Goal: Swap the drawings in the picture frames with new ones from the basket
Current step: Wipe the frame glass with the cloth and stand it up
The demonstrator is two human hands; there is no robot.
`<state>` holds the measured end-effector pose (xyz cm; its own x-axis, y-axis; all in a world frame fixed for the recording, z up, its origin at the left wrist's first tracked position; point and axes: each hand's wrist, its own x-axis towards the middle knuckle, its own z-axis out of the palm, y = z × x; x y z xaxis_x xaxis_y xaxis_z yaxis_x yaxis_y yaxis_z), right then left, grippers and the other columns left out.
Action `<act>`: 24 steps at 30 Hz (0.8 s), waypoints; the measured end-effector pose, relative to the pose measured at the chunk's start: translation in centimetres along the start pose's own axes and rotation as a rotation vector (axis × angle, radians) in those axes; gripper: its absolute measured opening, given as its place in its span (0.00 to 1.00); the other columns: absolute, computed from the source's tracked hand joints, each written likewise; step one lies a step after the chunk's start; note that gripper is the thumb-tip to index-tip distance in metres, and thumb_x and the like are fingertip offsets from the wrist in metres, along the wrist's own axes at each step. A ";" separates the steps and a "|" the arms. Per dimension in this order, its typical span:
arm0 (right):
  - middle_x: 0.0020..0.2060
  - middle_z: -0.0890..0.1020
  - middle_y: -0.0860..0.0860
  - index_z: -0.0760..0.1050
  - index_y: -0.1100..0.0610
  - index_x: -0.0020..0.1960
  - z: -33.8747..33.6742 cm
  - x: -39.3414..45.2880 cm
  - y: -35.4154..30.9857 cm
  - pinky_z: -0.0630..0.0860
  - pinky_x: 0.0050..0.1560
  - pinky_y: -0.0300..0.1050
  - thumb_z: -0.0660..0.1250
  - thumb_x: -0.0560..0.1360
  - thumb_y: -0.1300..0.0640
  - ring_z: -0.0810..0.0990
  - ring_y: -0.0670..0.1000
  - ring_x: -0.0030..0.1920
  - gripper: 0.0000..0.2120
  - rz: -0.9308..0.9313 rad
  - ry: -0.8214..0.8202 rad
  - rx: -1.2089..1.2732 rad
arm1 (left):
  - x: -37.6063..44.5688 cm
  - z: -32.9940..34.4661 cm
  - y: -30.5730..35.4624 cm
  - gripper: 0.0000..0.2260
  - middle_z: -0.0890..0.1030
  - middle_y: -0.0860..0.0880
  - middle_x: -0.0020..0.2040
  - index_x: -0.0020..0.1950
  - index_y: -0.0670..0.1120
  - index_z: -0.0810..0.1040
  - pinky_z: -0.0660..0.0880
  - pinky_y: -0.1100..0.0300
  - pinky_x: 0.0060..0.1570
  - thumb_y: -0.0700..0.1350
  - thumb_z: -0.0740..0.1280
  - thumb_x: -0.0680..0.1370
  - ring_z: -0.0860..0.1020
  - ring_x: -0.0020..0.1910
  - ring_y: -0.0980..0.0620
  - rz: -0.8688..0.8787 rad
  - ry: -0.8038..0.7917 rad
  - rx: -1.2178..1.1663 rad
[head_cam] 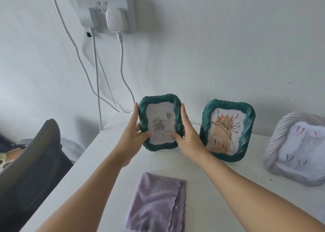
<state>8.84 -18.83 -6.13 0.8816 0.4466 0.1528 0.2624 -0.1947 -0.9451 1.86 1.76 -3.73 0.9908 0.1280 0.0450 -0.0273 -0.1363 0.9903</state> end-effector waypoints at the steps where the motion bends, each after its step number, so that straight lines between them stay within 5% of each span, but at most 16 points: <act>1: 0.69 0.59 0.17 0.40 0.23 0.75 0.1 0.0 0.2 0.64 0.75 0.46 0.68 0.81 0.62 0.61 0.27 0.70 0.49 -0.003 0.002 -0.014 | -0.1 0.1 -0.2 0.44 0.81 0.52 0.65 0.76 0.76 0.45 0.80 0.50 0.60 0.33 0.63 0.83 0.82 0.62 0.50 0.014 0.013 0.026; 6: 0.66 0.58 0.14 0.40 0.24 0.76 0.2 -0.3 0.4 0.64 0.74 0.46 0.67 0.81 0.63 0.60 0.20 0.66 0.49 0.004 0.009 -0.038 | -0.5 1.1 -0.7 0.43 0.76 0.62 0.68 0.75 0.78 0.41 0.79 0.43 0.61 0.37 0.63 0.83 0.83 0.59 0.49 0.106 0.097 0.258; 20: 0.66 0.56 0.14 0.38 0.25 0.76 0.2 -0.5 0.8 0.61 0.74 0.44 0.66 0.81 0.64 0.59 0.19 0.65 0.48 -0.042 0.018 -0.111 | -0.4 1.1 -1.5 0.41 0.77 0.53 0.69 0.75 0.76 0.39 0.81 0.46 0.58 0.42 0.63 0.84 0.83 0.56 0.50 0.141 0.141 0.437; 24: 0.76 0.66 0.43 0.34 0.29 0.77 0.5 -1.5 -0.1 0.67 0.75 0.54 0.67 0.81 0.58 0.67 0.41 0.73 0.48 -0.080 0.093 -0.195 | -0.3 1.1 -1.8 0.42 0.78 0.52 0.66 0.76 0.76 0.38 0.80 0.62 0.49 0.43 0.65 0.83 0.83 0.50 0.58 0.134 0.162 0.490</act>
<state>7.26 -19.02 -6.43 0.8847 0.3871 0.2598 0.3961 -0.3305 -0.8566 1.77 0.90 -5.70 0.9486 0.2225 0.2251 -0.0490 -0.5995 0.7989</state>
